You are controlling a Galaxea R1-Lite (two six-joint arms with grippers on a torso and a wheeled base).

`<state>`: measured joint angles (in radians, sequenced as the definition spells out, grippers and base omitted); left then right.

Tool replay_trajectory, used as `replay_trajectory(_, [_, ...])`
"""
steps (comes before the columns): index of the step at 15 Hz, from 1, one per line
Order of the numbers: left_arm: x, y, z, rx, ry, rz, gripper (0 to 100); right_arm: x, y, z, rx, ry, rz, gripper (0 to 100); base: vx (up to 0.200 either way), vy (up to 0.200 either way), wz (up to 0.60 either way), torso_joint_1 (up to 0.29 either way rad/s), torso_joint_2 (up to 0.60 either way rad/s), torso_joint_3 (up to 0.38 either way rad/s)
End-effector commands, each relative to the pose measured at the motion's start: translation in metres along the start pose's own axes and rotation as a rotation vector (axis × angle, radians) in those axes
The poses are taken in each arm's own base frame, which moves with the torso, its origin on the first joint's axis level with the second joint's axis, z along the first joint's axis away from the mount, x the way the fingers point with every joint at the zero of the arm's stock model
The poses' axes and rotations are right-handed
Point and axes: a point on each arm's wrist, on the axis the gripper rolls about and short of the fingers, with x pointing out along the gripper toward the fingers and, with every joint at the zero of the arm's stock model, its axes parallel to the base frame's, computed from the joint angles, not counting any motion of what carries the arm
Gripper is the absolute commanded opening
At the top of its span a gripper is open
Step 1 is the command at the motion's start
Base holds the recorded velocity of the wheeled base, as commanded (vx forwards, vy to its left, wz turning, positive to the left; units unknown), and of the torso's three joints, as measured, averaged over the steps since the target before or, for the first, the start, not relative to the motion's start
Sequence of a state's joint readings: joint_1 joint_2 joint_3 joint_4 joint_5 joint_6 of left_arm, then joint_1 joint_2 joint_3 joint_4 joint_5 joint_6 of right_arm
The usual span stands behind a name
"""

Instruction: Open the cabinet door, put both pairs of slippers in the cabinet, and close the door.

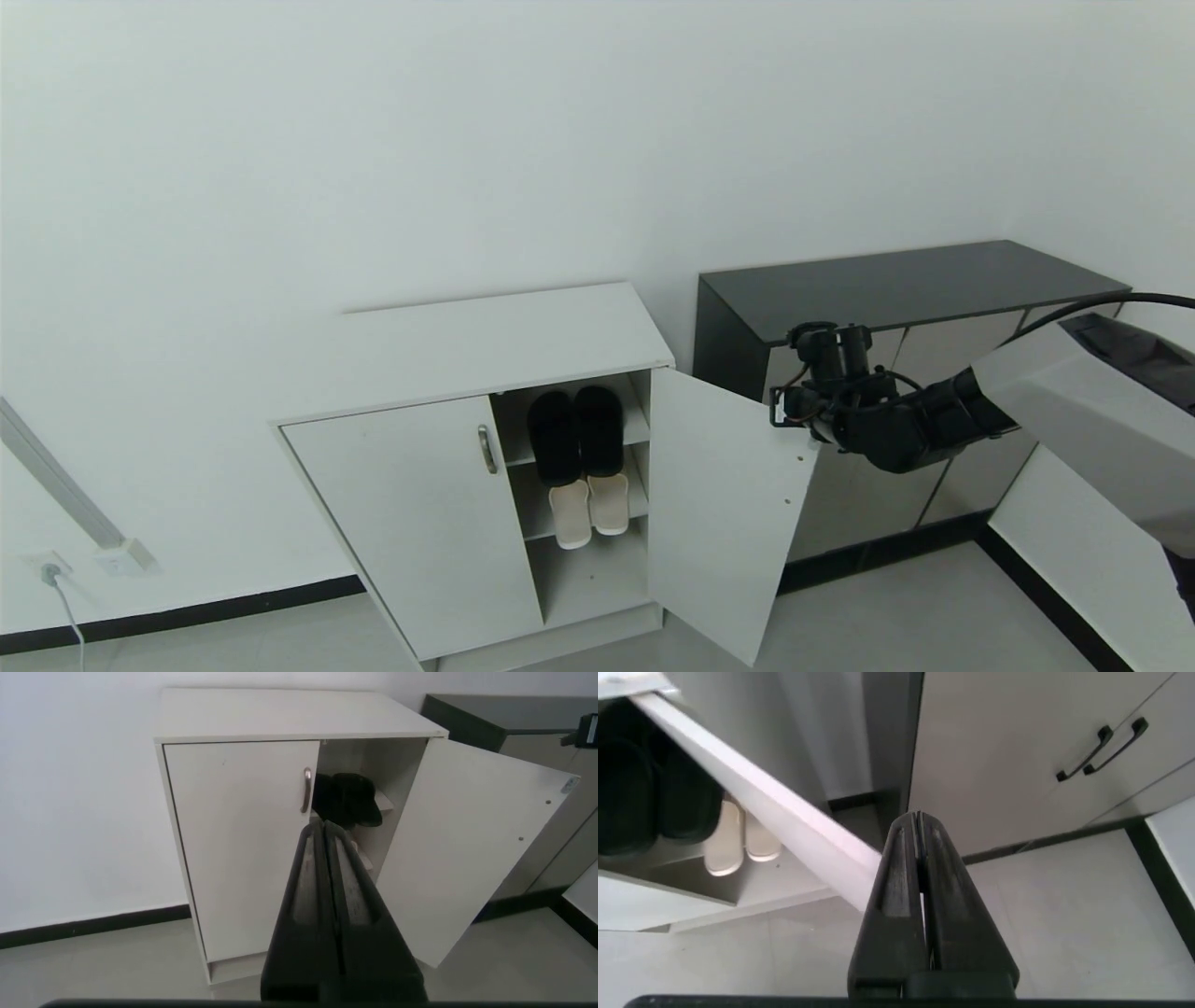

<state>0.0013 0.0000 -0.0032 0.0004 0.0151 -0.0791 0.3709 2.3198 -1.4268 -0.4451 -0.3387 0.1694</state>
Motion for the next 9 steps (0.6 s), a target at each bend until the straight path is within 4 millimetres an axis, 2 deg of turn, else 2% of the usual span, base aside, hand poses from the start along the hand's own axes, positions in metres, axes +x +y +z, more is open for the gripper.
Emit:
replay_trajectory(1, [0.000, 0.000, 0.000, -0.001, 0.000, 0.000, 0, 0.005, 0.001, -0.007, -0.003, 0.014, -0.002, 0, 0.000, 0.000, 0.00, 0.000, 0.00, 0.000])
replay_trajectory(6, [0.000, 0.000, 0.000, -0.001, 0.000, 0.000, 0, -0.002, 0.011, -0.020, -0.021, 0.052, 0.014, 0, 0.000, 0.000, 0.00, 0.000, 0.00, 0.000])
replay_trajectory(9, [0.000, 0.000, 0.000, -0.001, 0.000, 0.000, 0, -0.030, 0.032, -0.027, -0.043, 0.066, 0.068, 0, 0.000, 0.000, 0.00, 0.000, 0.00, 0.000])
